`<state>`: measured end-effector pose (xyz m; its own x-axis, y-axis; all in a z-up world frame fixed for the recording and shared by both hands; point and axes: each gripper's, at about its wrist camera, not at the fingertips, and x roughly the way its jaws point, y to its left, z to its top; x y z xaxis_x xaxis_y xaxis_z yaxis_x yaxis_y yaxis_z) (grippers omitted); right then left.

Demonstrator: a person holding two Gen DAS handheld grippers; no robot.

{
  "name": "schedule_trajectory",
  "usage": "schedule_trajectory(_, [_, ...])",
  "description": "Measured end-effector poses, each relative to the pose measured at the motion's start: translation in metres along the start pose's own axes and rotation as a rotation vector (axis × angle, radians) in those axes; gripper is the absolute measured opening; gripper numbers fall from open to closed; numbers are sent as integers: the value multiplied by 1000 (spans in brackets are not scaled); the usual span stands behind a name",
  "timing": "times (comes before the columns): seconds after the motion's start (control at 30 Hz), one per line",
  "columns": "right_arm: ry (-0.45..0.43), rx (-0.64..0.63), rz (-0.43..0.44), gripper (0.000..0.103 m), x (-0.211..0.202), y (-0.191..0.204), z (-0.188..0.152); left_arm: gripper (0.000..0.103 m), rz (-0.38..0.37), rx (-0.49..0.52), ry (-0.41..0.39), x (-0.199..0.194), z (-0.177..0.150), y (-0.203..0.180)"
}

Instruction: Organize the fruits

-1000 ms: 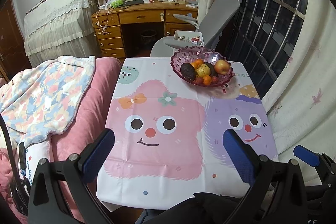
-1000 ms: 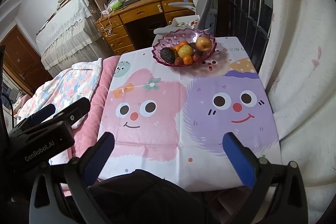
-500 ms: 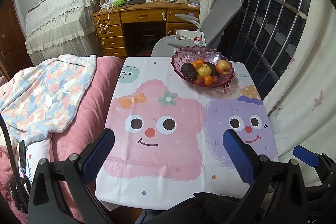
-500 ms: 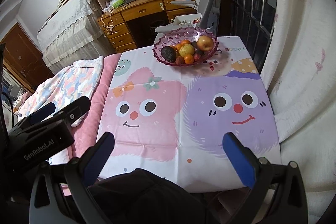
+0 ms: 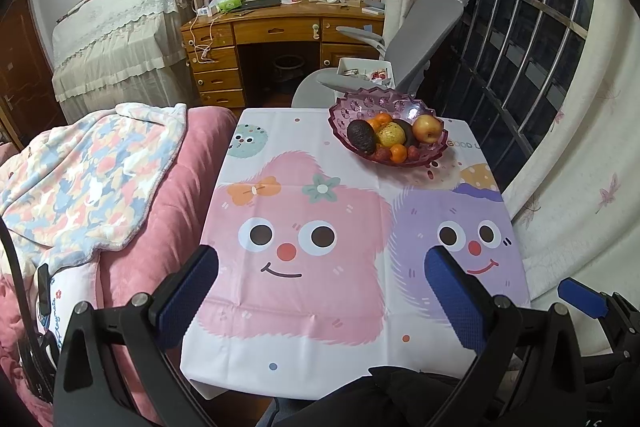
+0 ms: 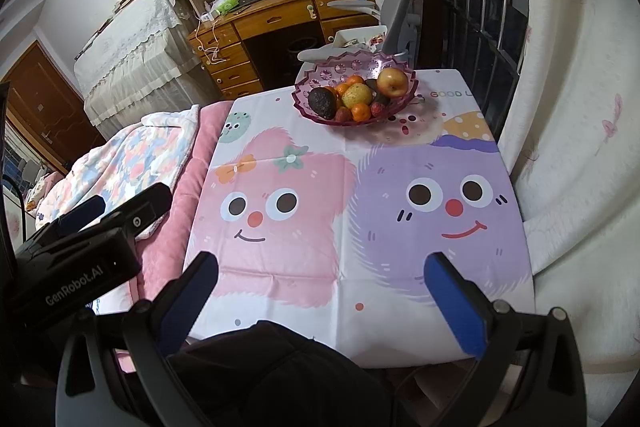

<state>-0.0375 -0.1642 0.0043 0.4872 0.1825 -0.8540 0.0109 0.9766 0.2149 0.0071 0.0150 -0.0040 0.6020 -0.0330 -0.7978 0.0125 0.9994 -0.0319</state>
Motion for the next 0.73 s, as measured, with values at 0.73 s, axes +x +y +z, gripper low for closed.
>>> schedule_trajectory(0.73, [1,-4,6,103,2,1,1,103,3,0,-1,2,0,4])
